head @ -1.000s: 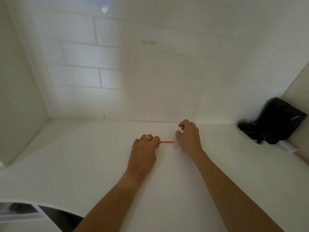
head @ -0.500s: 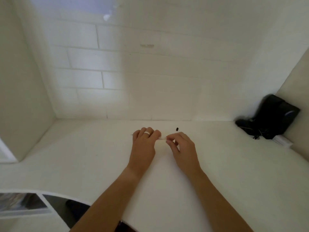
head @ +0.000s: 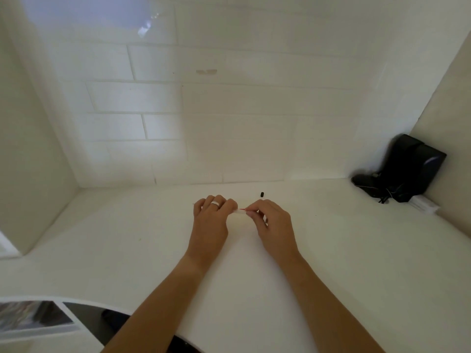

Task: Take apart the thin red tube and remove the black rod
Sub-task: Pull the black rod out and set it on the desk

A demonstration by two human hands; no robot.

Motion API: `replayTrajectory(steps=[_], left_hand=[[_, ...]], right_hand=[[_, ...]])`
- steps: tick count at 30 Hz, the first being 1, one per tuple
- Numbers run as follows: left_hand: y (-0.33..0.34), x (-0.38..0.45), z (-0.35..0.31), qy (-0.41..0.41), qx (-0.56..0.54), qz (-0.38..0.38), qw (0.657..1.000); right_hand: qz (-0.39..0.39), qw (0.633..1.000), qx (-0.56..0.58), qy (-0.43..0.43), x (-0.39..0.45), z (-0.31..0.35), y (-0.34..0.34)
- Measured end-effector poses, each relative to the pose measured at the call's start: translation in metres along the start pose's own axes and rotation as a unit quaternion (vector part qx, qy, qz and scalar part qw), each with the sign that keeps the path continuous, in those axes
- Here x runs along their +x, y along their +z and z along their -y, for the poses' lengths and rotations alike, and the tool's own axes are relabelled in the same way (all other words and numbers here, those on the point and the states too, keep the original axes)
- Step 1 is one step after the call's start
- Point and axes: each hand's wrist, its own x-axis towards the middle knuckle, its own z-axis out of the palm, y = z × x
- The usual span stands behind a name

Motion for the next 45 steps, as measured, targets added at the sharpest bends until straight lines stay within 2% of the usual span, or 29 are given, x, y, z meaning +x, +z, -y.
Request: replayTrajectory(steps=[6,18,25,31,35,37,41,43,45], left_hand=[[0.002,0.0,0.001,-0.006,0.003,0.016,1.0],[0.003,0.0,0.0,0.008,0.008,0.015,1.0],[0.004,0.0,0.002,-0.047,0.026,-0.016,0.998],[0.004,0.0,0.001,-0.047,0.027,-0.011,0.998],[0.005,0.001,0.003,-0.063,0.033,-0.025,0.997],[0.005,0.001,0.004,-0.088,0.028,-0.039,0.995],[0.005,0.0,0.005,-0.109,0.021,-0.035,0.993],[0.007,0.0,0.004,-0.089,0.033,-0.02,0.995],[0.008,0.001,0.004,-0.079,0.034,-0.006,0.996]], right_hand=[[0.007,0.999,0.043,0.026,0.0,0.003,-0.001],[0.013,0.998,0.015,0.057,-0.002,0.002,0.002],[-0.044,0.992,0.01,0.115,-0.003,-0.003,-0.001],[-0.004,0.998,-0.057,-0.002,-0.003,-0.001,0.006],[-0.017,0.996,-0.088,-0.024,-0.001,-0.008,0.004],[-0.055,0.992,-0.113,-0.003,0.001,-0.013,-0.002],[-0.185,0.96,-0.174,0.118,0.01,-0.022,-0.014],[-0.185,0.956,-0.181,0.136,0.019,-0.019,-0.014],[-0.139,0.964,-0.194,0.116,0.03,-0.014,-0.009]])
